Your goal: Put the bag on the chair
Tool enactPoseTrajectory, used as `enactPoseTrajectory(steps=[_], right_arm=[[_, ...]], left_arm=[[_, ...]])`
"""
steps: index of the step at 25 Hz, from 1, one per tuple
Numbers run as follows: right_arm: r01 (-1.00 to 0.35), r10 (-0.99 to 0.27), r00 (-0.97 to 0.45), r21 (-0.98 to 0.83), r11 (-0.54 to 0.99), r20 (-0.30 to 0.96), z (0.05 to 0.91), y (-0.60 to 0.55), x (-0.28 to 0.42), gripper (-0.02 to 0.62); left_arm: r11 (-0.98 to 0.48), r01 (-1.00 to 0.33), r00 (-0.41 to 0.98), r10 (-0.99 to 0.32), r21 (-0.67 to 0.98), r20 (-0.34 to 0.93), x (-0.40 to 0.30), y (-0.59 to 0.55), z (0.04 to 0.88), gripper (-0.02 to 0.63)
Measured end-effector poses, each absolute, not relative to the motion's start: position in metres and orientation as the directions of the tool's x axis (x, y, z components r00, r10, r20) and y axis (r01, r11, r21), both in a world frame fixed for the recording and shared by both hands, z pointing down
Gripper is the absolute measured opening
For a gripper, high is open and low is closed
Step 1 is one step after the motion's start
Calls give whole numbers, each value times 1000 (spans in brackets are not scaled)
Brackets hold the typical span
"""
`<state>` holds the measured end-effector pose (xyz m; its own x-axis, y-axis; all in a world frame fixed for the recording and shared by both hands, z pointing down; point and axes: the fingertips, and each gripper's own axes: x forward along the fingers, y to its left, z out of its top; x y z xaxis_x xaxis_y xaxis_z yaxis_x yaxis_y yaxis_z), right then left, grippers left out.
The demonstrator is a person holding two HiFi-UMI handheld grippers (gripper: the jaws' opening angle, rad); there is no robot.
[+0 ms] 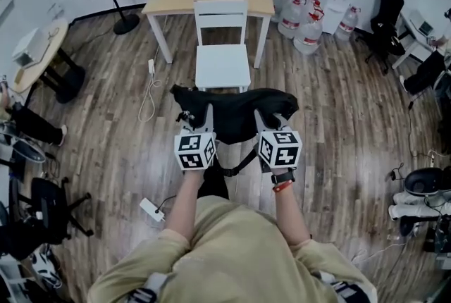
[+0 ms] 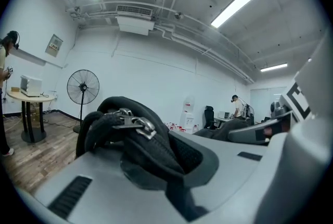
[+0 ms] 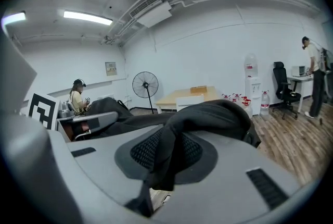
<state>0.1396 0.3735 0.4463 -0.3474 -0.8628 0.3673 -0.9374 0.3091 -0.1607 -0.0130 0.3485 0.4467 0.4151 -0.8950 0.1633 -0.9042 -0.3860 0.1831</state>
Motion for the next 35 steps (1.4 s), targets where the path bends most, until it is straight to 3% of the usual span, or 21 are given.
enactPoseTrajectory(steps=[8, 17, 35], right_arm=[[-943, -839, -331, -130, 305, 433, 447, 232, 110, 63], [-941, -834, -337, -150, 302, 437, 445, 104, 48, 63], [-936, -806, -348, -218, 275, 478, 487, -22, 25, 64]], left_arm=[[-347, -894, 403, -899, 285, 170, -43, 204, 453, 28], [-342, -901, 395, -900, 267, 182, -104, 82, 449, 28], [-330, -904, 398, -880, 271, 258, -125, -40, 484, 27]])
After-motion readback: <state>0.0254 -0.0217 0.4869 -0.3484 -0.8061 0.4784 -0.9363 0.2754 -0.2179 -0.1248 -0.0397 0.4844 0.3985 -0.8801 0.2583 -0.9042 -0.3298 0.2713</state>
